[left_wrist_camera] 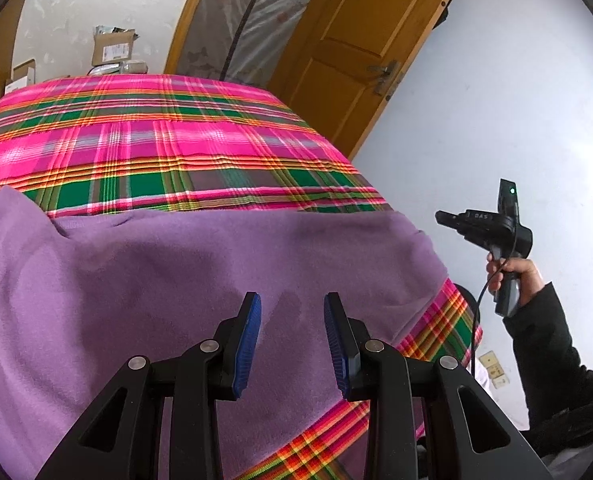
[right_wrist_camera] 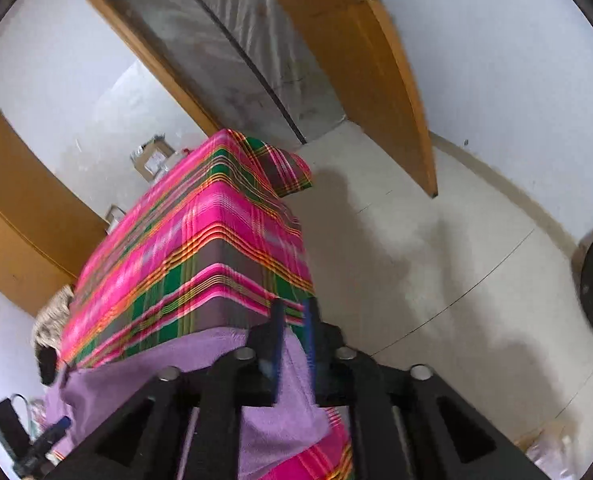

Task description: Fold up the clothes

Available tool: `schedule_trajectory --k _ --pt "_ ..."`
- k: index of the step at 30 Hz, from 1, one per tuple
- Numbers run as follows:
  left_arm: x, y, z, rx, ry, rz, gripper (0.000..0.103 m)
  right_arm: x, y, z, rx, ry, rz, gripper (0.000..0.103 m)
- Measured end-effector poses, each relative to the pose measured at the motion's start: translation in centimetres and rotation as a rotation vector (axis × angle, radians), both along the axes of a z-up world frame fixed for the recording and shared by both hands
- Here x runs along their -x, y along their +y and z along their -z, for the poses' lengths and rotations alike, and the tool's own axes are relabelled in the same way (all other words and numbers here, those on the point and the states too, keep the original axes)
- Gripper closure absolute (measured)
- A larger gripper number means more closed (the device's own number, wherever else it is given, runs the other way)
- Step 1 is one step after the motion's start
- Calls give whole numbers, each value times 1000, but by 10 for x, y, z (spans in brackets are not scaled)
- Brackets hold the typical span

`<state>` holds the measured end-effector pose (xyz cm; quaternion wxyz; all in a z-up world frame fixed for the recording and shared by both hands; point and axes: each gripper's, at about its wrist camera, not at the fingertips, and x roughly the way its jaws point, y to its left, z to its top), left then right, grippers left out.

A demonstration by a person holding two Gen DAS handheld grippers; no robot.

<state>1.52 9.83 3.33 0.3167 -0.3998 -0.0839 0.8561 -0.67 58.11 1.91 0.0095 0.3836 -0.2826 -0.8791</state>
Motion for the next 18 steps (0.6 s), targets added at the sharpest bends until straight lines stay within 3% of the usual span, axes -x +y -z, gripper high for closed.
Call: schedule_trajectory --k 4,9,18 --pt "2 7 3 8 -4 18 69 -27 -4 9 54 5 1 72" --pt "-1 27 7 36 -3 84 69 -60 -6 35 191 -16 19 69" --pt "-14 67 7 90 31 187 69 -68 -10 71 373 -30 -1 60"
